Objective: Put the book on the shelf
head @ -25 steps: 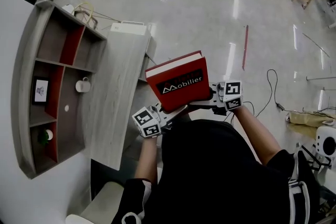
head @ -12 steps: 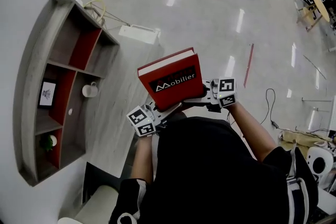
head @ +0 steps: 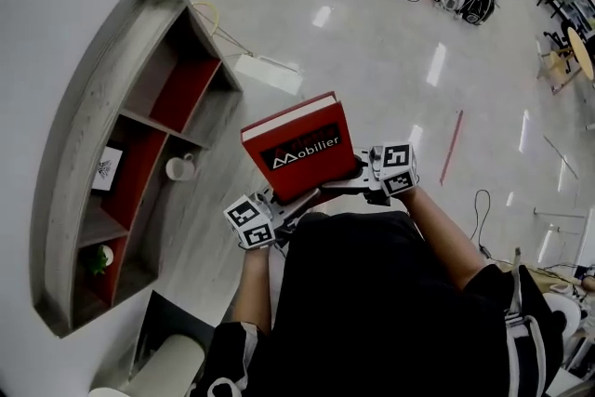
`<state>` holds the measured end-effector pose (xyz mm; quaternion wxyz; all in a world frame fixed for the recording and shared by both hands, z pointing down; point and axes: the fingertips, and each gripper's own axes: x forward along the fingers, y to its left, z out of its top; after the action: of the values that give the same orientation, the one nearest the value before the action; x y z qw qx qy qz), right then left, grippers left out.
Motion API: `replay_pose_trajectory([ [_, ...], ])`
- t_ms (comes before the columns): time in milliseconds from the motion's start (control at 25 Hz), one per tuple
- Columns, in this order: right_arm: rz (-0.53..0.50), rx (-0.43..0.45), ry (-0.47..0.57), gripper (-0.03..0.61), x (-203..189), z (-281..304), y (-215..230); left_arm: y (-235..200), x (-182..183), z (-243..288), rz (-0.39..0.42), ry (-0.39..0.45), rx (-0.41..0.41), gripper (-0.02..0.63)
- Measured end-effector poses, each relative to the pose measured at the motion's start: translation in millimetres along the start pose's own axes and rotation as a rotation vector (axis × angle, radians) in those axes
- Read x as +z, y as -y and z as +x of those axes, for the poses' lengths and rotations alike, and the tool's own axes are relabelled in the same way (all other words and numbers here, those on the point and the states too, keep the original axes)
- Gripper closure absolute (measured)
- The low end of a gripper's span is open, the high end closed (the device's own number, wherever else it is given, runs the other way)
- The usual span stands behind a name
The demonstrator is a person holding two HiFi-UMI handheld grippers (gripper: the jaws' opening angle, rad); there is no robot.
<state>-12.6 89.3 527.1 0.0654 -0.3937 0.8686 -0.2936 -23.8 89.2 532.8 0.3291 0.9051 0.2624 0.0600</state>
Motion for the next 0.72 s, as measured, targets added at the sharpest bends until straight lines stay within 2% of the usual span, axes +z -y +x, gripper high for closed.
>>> replay_pose_trajectory([
  [240, 0.011, -0.022, -0.047, 0.389, 8.3, 26.0, 13.1, -15.2, 13.0, -21.8, 0.018, 0.043, 0.042, 0.451],
  [400, 0.006, -0.022, -0.132, 0.385, 2.3, 36.9, 19.0, -23.9, 7.3, -30.9, -0.040, 0.111, 0.061, 0.451],
  [520, 0.016, 0.005, -0.155, 0.382, 0.9, 37.1, 23.5, -26.7, 6.9, -29.7, -0.063, 0.137, 0.094, 0.451],
  [720, 0.017, 0.068, -0.192, 0.377, 8.3, 41.3, 38.1, -39.3, 15.4, -28.7, -0.052, 0.157, 0.175, 0.452],
])
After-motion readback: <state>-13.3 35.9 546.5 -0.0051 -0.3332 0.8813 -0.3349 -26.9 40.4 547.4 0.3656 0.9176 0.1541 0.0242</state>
